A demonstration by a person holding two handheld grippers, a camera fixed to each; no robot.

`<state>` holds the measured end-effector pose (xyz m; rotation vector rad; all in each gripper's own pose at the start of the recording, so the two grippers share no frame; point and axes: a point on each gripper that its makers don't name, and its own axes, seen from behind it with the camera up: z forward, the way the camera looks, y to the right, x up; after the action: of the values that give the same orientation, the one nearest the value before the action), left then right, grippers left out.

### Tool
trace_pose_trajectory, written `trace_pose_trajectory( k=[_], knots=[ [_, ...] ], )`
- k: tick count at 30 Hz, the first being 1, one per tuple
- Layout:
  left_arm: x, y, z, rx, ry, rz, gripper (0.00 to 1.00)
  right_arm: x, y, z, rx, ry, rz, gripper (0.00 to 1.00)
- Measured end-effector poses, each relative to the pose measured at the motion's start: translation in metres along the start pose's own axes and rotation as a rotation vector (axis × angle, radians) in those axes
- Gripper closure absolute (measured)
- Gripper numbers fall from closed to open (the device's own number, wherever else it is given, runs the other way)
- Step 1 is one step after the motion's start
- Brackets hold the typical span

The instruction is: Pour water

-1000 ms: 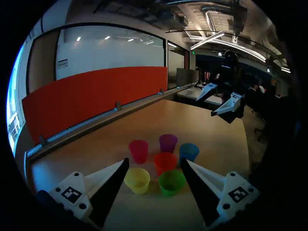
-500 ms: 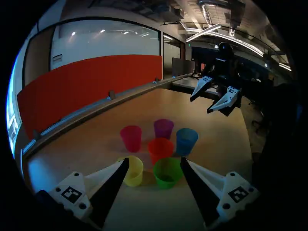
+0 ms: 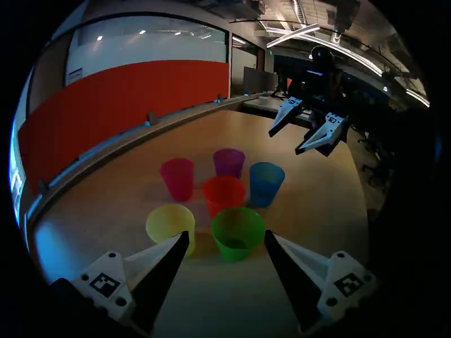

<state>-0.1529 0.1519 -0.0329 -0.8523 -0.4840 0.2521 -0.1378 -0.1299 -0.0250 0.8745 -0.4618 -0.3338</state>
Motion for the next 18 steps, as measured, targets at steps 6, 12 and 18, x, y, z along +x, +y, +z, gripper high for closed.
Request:
trace_pose_trajectory(
  k=[6, 12, 18],
  knots=[
    [-0.012, 0.005, 0.007, -0.022, -0.032, 0.008, 0.0, -0.012, -0.002, 0.005, 0.011, -0.025, -0.003, 0.0],
    [-0.021, 0.01, 0.014, -0.033, -0.058, 0.026, 0.01, -0.015, -0.002, 0.008, 0.015, -0.031, 0.0, 0.0],
    [-0.028, 0.011, 0.023, -0.039, -0.078, 0.03, 0.0, -0.017, -0.002, 0.01, 0.021, -0.04, -0.007, 0.0]
  ],
)
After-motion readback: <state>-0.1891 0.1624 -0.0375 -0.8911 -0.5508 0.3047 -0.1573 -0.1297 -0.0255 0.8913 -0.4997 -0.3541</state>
